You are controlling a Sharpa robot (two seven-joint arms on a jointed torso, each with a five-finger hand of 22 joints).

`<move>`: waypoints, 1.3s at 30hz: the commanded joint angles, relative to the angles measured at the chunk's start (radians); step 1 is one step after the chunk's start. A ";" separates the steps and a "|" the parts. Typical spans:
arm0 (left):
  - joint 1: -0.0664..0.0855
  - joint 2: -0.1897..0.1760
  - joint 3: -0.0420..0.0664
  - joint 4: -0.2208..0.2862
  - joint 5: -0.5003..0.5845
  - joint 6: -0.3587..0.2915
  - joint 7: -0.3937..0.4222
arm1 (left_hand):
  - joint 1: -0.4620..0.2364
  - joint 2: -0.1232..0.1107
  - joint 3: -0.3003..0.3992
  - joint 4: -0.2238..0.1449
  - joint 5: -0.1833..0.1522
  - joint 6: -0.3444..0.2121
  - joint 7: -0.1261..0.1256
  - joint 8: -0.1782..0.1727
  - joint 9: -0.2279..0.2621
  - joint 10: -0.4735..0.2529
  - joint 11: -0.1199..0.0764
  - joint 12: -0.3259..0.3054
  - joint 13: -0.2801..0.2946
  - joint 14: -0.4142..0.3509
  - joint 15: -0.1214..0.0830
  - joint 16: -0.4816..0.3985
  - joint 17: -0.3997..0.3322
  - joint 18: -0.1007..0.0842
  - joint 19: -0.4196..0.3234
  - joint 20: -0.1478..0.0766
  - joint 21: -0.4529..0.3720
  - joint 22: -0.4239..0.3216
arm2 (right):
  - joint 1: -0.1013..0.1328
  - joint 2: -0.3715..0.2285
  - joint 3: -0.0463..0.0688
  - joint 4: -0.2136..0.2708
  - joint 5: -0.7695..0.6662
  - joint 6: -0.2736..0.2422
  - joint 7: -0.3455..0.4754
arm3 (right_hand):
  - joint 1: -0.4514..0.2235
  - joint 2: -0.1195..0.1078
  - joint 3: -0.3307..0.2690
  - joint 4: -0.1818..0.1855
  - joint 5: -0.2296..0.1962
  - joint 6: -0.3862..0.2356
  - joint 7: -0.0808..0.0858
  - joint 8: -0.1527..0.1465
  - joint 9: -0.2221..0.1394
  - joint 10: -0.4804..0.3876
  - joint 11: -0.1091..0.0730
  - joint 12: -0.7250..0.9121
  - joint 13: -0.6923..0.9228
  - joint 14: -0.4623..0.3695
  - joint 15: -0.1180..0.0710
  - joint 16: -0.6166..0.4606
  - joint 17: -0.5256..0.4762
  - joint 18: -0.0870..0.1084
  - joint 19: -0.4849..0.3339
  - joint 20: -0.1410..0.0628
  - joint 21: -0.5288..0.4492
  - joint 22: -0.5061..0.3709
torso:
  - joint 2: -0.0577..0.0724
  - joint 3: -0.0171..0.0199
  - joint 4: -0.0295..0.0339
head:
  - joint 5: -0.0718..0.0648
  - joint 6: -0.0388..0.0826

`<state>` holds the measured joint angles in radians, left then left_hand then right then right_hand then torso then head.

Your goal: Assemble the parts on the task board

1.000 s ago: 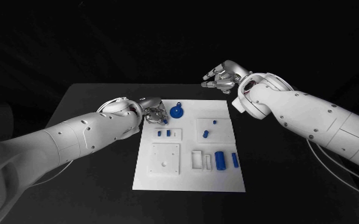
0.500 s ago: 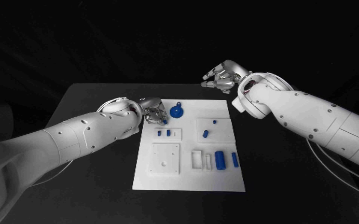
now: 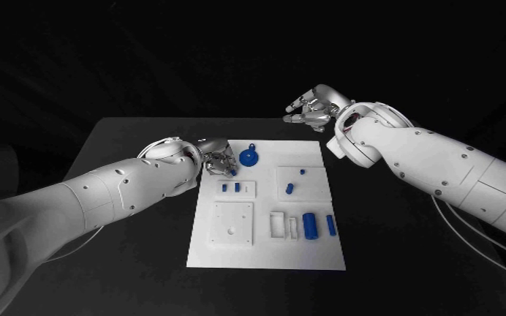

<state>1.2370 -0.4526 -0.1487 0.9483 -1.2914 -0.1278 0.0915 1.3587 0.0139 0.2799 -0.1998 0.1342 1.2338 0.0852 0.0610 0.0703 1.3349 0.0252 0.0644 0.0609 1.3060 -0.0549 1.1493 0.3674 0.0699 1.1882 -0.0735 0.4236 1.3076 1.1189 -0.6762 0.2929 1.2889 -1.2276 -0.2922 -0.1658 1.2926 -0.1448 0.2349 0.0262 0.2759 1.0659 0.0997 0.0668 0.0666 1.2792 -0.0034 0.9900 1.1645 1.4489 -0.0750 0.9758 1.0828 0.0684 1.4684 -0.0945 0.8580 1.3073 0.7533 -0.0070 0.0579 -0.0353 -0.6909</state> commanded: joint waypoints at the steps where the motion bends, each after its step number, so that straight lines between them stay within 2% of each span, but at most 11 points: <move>1: 0.000 0.004 0.000 0.003 -0.002 0.014 -0.001 | -0.002 0.005 -0.003 -0.002 -0.003 0.004 0.000 0.004 0.001 0.001 0.000 -0.005 0.000 0.003 0.002 -0.005 0.001 0.003 -0.007 0.001 -0.005 0.021 | 0.000 0.000 0.000 0.001 -0.002 0.004 0.007 | -0.004 0.002 0.006 -0.003 0.001 0.001 0.003 -0.004 -0.001 0.000 -0.003 0.002 0.001 0.005 0.001 -0.002 0.001 0.014 0.033 0.002 -0.002 0.110 | 0.000 0.0000 0.0011 | -0.001 0.000; 9: 0.000 0.013 -0.005 -0.010 -0.020 0.033 -0.034 | -0.003 0.004 -0.004 -0.003 -0.006 0.001 0.000 0.003 0.000 -0.005 0.002 -0.005 0.000 -0.001 0.004 -0.004 0.002 0.002 -0.010 0.003 -0.005 0.021 | 0.000 0.000 0.000 0.001 -0.002 0.005 0.007 | -0.004 0.002 0.006 -0.003 0.001 0.001 0.003 -0.004 -0.001 0.000 -0.003 0.002 0.001 0.005 0.001 -0.002 0.001 0.014 0.033 0.002 -0.002 0.110 | 0.001 0.0005 -0.0007 | -0.001 0.000; 18: -0.002 0.021 -0.015 -0.022 -0.045 0.077 -0.060 | -0.001 0.005 -0.004 -0.004 -0.001 0.002 0.000 0.003 0.001 -0.004 0.002 -0.005 0.000 -0.004 0.004 -0.001 0.003 0.003 -0.012 0.003 -0.004 0.022 | 0.000 0.001 0.000 0.000 -0.002 0.005 0.008 | -0.004 0.002 0.006 -0.003 0.001 0.001 0.003 -0.004 -0.001 0.000 -0.003 0.002 0.001 0.005 0.001 -0.002 0.001 0.014 0.033 0.002 -0.002 0.110 | 0.001 0.0009 -0.0002 | -0.004 -0.003; 20: -0.002 0.022 -0.017 -0.023 -0.047 0.082 -0.061 | -0.001 0.005 -0.002 -0.005 0.011 0.002 0.001 0.003 0.001 -0.003 0.002 -0.005 0.000 -0.005 0.004 -0.001 0.003 0.003 -0.013 0.003 -0.003 0.022 | 0.000 0.001 0.000 0.000 -0.002 0.005 0.008 | -0.004 0.002 0.006 -0.003 0.001 0.001 0.003 -0.004 -0.001 0.000 -0.003 0.002 0.001 0.005 0.001 -0.002 0.001 0.014 0.033 0.002 -0.002 0.110 | 0.001 0.0007 -0.0004 | -0.004 -0.004; 28: -0.009 0.031 -0.024 -0.030 -0.047 0.102 -0.048 | -0.004 0.006 -0.003 -0.004 0.001 0.008 -0.001 0.004 0.002 0.002 0.000 -0.005 0.000 -0.004 0.003 0.001 0.003 0.003 -0.014 0.003 0.000 0.021 | 0.000 0.003 0.000 -0.002 -0.002 0.005 0.009 | -0.004 0.002 0.006 -0.003 0.001 0.001 0.003 -0.004 -0.001 0.000 -0.003 0.002 0.001 0.005 0.001 -0.002 0.001 0.014 0.033 0.002 -0.002 0.110 | 0.001 0.0009 -0.0010 | -0.005 -0.007; 34: -0.013 0.033 -0.030 -0.027 -0.039 0.103 -0.037 | -0.006 0.007 -0.007 -0.003 -0.006 0.011 -0.002 0.003 0.002 0.004 -0.001 -0.005 0.000 -0.003 0.002 0.002 0.002 0.002 -0.014 0.002 0.000 0.021 | 0.000 0.002 0.000 0.000 -0.002 0.005 0.008 | -0.004 0.002 0.006 -0.003 0.001 0.001 0.003 -0.004 -0.001 0.000 -0.003 0.002 0.001 0.005 0.001 -0.002 0.001 0.014 0.033 0.002 -0.002 0.110 | 0.000 -0.0002 0.0025 | -0.006 -0.007; 39: -0.014 0.027 -0.032 -0.030 -0.030 0.095 -0.040 | -0.004 0.007 -0.007 -0.005 -0.010 -0.015 0.003 0.002 -0.003 -0.008 0.004 -0.005 0.000 -0.003 0.005 0.000 0.001 0.002 -0.014 0.004 -0.003 0.020 | 0.000 0.001 0.000 0.000 -0.002 0.005 0.008 | -0.004 0.002 0.006 -0.003 0.001 0.001 0.003 -0.004 -0.001 0.000 -0.003 0.002 0.001 0.005 0.001 -0.002 0.001 0.014 0.033 0.002 -0.002 0.110 | 0.000 0.0015 -0.0007 | -0.006 -0.006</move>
<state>1.2366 -0.4248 -0.1720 0.9177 -1.3218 -0.0869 0.0517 1.3551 0.0157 0.2759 -0.2038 0.1269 1.2219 0.0899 0.0628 0.0696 1.3319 0.0281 0.0644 0.0598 1.3059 -0.0549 1.1493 0.3693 0.0700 1.1807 -0.0735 0.4236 1.3076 1.1188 -0.6750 0.2929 1.2877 -1.2275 -0.2922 -0.1655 1.2926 -0.1448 0.2349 0.0262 0.2759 1.0660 0.0996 0.0668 0.0666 1.2792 -0.0034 0.9900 1.1645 1.4489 -0.0750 0.9758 1.0828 0.0684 1.4683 -0.0945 0.8580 1.3073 0.7537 -0.0065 0.0586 -0.0413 -0.6978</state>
